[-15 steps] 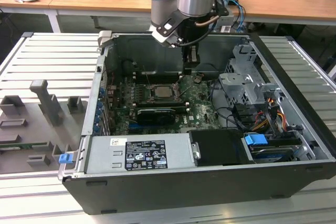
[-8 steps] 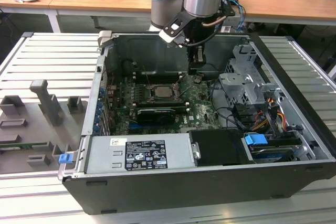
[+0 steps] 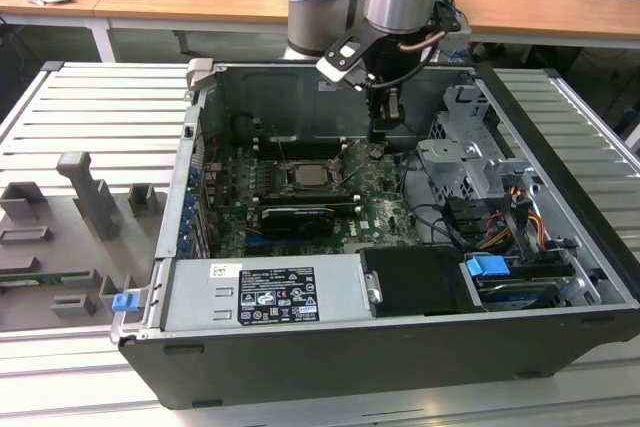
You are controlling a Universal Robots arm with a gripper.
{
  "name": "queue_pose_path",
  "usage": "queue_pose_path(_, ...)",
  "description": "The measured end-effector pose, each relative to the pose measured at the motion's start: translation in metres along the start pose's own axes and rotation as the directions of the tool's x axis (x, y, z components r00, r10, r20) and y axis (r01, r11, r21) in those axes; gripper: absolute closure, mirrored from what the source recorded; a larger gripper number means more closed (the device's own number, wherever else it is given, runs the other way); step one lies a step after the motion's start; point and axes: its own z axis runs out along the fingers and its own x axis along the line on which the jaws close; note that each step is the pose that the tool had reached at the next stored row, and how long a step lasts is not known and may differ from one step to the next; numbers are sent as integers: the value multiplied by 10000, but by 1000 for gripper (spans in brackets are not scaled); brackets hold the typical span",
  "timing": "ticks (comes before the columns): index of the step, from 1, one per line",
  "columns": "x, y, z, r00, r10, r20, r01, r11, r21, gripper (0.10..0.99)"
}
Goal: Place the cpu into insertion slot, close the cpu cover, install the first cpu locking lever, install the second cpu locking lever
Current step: 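Close the cpu cover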
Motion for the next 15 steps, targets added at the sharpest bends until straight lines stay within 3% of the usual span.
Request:
queue_pose_path(6,0,106,10,10000,-2,1,2,10000,6,980)
queue_pose_path(12,-14,92,66,10000,-23,-2,23,10000,7,980)
queue_pose_path(15,-25,29,105,10000,-39,-3,39,10000,7,980)
